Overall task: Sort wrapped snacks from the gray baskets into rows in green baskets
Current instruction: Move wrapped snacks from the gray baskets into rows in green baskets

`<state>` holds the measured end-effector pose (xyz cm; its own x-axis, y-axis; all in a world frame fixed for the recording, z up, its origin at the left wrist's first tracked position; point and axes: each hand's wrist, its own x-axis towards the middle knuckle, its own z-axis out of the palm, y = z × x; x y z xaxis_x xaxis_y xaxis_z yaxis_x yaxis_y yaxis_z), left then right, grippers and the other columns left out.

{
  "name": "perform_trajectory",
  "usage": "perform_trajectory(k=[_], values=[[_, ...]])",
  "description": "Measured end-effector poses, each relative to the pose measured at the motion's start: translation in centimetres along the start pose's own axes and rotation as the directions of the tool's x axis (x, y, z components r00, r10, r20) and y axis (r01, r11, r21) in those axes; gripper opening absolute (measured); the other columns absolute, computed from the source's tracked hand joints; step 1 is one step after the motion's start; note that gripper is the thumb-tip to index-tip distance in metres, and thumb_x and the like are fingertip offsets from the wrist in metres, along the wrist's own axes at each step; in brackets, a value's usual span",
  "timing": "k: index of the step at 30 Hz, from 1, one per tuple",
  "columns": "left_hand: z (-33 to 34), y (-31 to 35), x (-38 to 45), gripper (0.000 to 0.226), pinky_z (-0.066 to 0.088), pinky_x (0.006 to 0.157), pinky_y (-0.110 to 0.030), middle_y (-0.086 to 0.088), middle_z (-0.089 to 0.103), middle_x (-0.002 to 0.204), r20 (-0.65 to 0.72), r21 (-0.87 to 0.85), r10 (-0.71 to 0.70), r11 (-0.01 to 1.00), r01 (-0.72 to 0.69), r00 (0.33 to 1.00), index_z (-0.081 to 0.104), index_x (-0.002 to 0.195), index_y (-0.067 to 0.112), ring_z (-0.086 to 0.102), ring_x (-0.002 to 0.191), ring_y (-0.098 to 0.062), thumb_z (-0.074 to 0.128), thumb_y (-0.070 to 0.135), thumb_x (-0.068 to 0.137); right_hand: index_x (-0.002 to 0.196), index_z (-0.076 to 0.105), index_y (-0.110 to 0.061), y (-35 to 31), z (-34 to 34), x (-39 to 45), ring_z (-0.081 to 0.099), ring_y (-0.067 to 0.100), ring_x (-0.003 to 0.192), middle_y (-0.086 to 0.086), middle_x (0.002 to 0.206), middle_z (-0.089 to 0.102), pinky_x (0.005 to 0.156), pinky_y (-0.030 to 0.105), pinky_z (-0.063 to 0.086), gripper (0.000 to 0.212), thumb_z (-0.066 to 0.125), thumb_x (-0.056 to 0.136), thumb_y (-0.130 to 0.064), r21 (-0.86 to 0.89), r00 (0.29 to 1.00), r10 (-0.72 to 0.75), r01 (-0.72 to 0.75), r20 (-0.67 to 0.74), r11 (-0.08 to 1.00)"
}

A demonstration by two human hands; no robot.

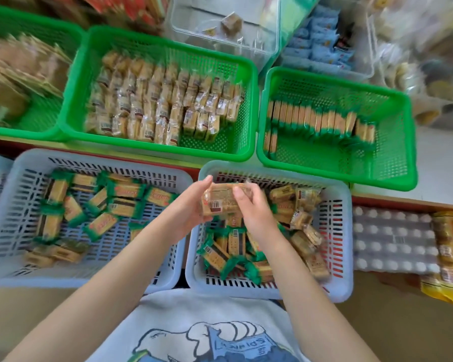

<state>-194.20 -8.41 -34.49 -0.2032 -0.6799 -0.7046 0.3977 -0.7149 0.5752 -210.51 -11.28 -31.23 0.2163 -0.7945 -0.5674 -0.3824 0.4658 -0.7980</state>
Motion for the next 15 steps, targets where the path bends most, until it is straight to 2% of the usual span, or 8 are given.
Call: perform_trajectory(k=[2,3,6,8,10,12,13,15], values=[[0.2,0.9,0.1,0.022,0.05,0.083,-0.034,0.0,0.066,0.104,-0.034,0.021,0.055,0.998,-0.054,0.998,0.059,0.108,0.026,0.066,0.089,-0.015,0.058,0.045,0.096,0.127,0.036,-0.021,-0.7,1.3,0.7,0.053,0.006,0.096,0.004,0.122,0.051,0.073,0.009,0.044,0.024,0.043,0.106,-0.032,-0.05,1.0,-0.017,0.017,0.012,0.999],[-0.1,1.4,0.3,0.021,0.052,0.077,-0.031,0.0,0.063,0.102,-0.046,-0.006,0.074,0.997,-0.074,0.996,0.056,0.109,0.024,0.066,0.086,-0.013,0.062,0.039,0.096,0.136,0.031,-0.02,-1.1,1.9,1.0,0.052,0.01,0.104,0.005,0.129,0.046,0.079,0.013,0.044,0.034,0.042,0.107,-0.033,-0.036,0.999,-0.013,0.014,0.034,0.999],[-1.1,3.4,0.6,0.025,0.054,0.068,-0.027,-0.004,0.062,0.105,-0.042,-0.095,0.098,0.99,-0.101,0.994,0.055,0.116,0.017,0.067,0.083,-0.014,0.062,0.028,0.095,0.155,0.014,-0.031,-1.5,2.9,2.5,0.045,0.02,0.134,-0.001,0.15,0.035,0.101,0.039,0.047,0.064,0.047,0.102,-0.047,0.039,0.994,0.037,-0.041,0.107,0.998],[-1.6,4.9,0.8,0.032,0.054,0.074,-0.032,-0.007,0.06,0.114,-0.099,0.017,0.099,0.995,-0.098,0.99,0.052,0.125,0.013,0.064,0.092,-0.017,0.058,0.029,0.098,0.149,0.029,-0.036,-2.2,2.8,3.5,0.052,0.023,0.13,0.0,0.148,0.045,0.098,0.044,0.053,0.07,0.057,0.09,-0.06,0.027,0.991,0.071,-0.075,0.115,0.997],[-2.0,6.3,1.5,0.036,0.052,0.072,-0.03,-0.004,0.059,0.117,-0.183,0.248,0.179,0.96,-0.131,0.967,0.046,0.129,0.018,0.061,0.097,-0.015,0.056,0.037,0.1,0.129,0.047,-0.035,-3.3,2.1,4.6,0.062,0.022,0.115,0.003,0.132,0.061,0.091,0.042,0.055,0.054,0.066,0.084,-0.058,0.03,0.994,0.065,-0.068,0.09,0.997],[-2.7,7.2,2.2,0.042,0.05,0.069,-0.021,0.001,0.058,0.113,-0.223,0.474,0.379,0.847,-0.239,0.898,0.043,0.135,0.021,0.06,0.098,-0.011,0.055,0.041,0.1,0.12,0.049,-0.031,-4.7,1.3,5.7,0.067,0.021,0.095,0.008,0.117,0.065,0.076,0.036,0.055,0.038,0.068,0.09,-0.044,0.028,1.0,0.018,-0.018,0.018,0.999],[-3.6,7.4,2.8,0.045,0.05,0.078,-0.023,0.002,0.059,0.116,-0.227,0.616,0.496,0.74,-0.272,0.838,0.044,0.138,0.02,0.058,0.104,-0.013,0.054,0.042,0.1,0.12,0.047,-0.027,-5.6,0.9,6.4,0.066,0.021,0.091,0.008,0.115,0.063,0.071,0.034,0.055,0.039,0.068,0.091,-0.043,-0.013,0.999,-0.009,0.008,-0.05,1.0],[-5.8,7.5,4.4,0.044,0.04,0.104,-0.036,0.001,0.056,0.133,-0.172,0.875,0.652,0.445,-0.188,0.739,0.049,0.139,0.02,0.049,0.124,-0.018,0.051,0.042,0.101,0.119,0.042,-0.021,-7.2,0.1,8.3,0.064,0.024,0.093,0.004,0.11,0.058,0.069,0.034,0.052,0.047,0.067,0.089,-0.047,-0.183,0.971,-0.08,0.039,-0.227,0.982]])
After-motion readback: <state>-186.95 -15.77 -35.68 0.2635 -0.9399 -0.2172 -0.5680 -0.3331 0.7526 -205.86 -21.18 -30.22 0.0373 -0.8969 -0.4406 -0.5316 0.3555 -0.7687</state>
